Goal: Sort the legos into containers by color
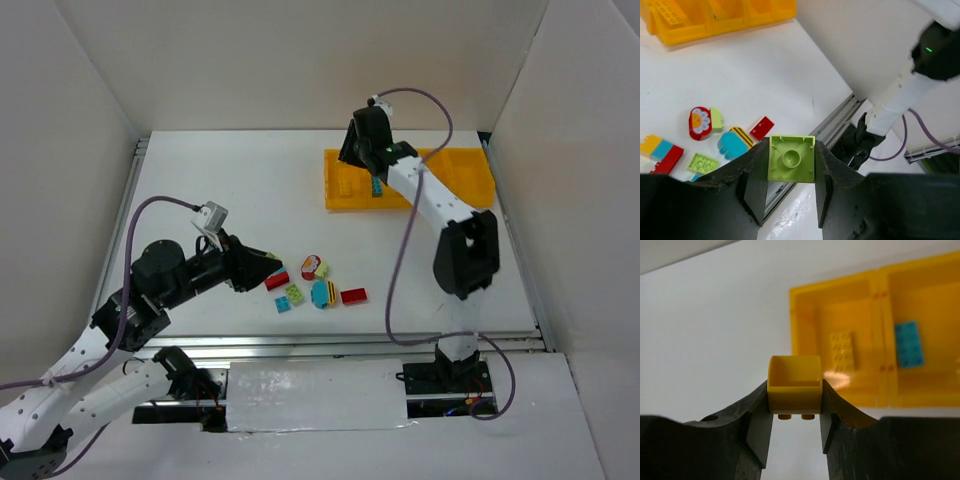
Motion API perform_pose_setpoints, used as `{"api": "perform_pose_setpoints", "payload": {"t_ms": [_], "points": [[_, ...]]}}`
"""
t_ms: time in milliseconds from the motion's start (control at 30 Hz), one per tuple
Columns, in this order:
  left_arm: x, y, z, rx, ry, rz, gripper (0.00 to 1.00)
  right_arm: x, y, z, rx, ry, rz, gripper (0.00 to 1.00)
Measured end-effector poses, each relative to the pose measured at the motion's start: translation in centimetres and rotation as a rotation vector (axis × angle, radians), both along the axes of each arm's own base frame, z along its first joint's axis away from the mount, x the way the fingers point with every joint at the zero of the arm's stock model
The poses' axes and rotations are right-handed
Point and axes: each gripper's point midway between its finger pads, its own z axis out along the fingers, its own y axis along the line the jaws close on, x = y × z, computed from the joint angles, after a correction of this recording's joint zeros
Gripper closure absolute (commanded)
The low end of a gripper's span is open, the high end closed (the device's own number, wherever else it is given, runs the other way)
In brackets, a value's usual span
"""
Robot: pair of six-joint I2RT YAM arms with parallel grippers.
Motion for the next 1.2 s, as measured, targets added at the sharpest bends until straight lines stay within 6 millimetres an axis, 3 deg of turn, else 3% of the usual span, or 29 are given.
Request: {"api": "perform_pose_setpoints", "payload": {"t_ms": [100, 233, 367, 400, 433, 533, 600, 700, 833, 967, 1067, 1100, 1200], "points": [[-0.4, 0.6, -0.7, 0.03, 0.004, 0.005, 1.0, 5.5, -0.8, -3.2, -0.09, 0.051, -0.072, 1.0], [-0.9, 1.5, -0.9, 0.052, -0.009, 0.016, 1.0, 7.5, -1.5, -6.8, -0.17, 0.12, -0.083, 0.92], [-1.3, 2.0, -0.7, 0.052, -0.022, 0.024, 1.0, 7.6, -1.6, -8.0, -0.196, 0.152, -0.063, 0.46], [-1.3, 2.1, -0.7, 0.055, -0.023, 0.025, 1.0, 7.5, -1.6, -8.0, -0.196, 0.154, -0.058, 0.41], [-1.2, 2.1, -0.8, 0.06, -0.028, 0.025, 1.0, 7.6, -1.5, -8.0, -0.196, 0.152, -0.052, 0.3], [-1.1, 2.0, -1.5, 0.075, -0.019, 0.024, 1.0, 7.5, -1.3, -7.9, -0.196, 0.153, -0.032, 0.3], [-0.9, 1.8, -2.0, 0.085, -0.007, 0.023, 1.0, 7.4, -1.2, -8.0, -0.195, 0.153, -0.017, 0.39], [-0.7, 1.7, -2.7, 0.096, 0.005, 0.022, 1.0, 7.4, -1.0, -7.9, -0.191, 0.154, -0.005, 0.23], [-0.7, 1.6, -2.9, 0.099, 0.009, 0.022, 1.0, 6.8, -0.9, -7.1, -0.178, 0.147, 0.016, 0.23], [-0.6, 1.6, -3.1, 0.097, 0.008, 0.022, 1.0, 1.9, -1.6, -5.2, -0.133, 0.164, 0.067, 0.23], [-0.6, 1.4, -3.2, 0.095, 0.008, 0.015, 1.0, -2.8, -1.4, -1.7, -0.043, 0.109, 0.141, 0.21], [-0.6, 1.2, -3.3, 0.092, 0.008, 0.007, 1.0, -4.8, -1.2, -0.5, -0.002, 0.078, 0.186, 0.13], [-0.8, 0.4, -3.2, 0.073, -0.003, -0.037, 1.0, -11.2, 0.3, 2.7, 0.146, -0.01, 0.361, 0.08]]}}
